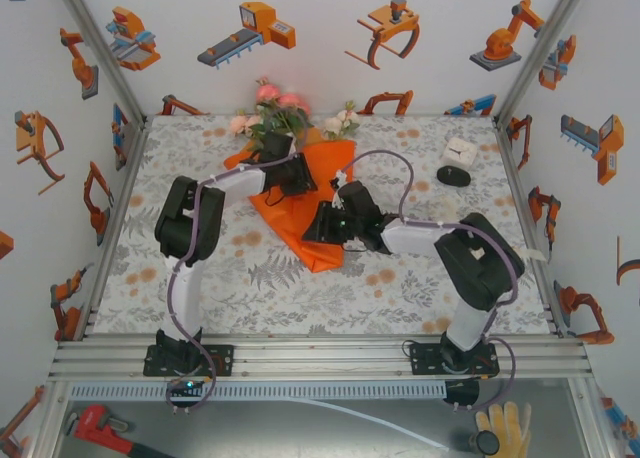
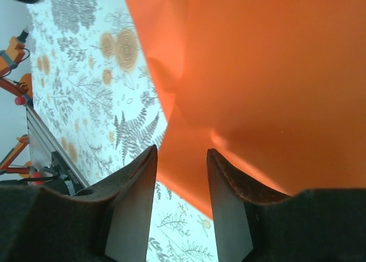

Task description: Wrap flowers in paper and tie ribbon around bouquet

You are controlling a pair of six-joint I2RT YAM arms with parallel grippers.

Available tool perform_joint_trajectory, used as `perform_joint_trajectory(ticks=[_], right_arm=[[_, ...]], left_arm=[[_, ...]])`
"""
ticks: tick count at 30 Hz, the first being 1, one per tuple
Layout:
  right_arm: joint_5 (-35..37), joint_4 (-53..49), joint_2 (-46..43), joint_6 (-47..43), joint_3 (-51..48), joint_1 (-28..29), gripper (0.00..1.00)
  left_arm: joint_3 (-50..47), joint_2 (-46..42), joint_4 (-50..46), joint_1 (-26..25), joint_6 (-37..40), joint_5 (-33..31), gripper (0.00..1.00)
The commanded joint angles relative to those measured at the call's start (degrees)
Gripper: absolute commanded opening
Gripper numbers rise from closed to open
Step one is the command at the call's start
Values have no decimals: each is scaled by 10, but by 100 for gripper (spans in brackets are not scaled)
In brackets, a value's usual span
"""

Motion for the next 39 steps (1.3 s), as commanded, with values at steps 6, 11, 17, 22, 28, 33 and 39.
perform_joint_trajectory(ticks=[6, 11, 17, 22, 28, 33, 39], right_arm=[[-48, 59, 19, 20, -56, 16, 37], [-39, 58, 42, 27, -82, 39, 34], [-16, 14, -8, 6, -76, 42, 34], [11, -19, -74, -10, -64, 40, 36], [-47, 82, 5, 58, -75, 38, 28], [-57, 118, 39, 77, -105, 48, 19], [-46, 66, -21, 52, -96, 51, 22]], left_arm=[[-21, -20, 2, 7, 9, 0, 41], [-17, -20, -1, 13, 11, -1, 41], [-11, -20, 4, 16, 15, 6, 41], [-12, -21, 7, 16, 16, 17, 41], [-22, -26, 12, 15, 14, 19, 41], [-22, -26, 9, 15, 17, 21, 41], [-20, -29, 8, 16, 20, 18, 41]])
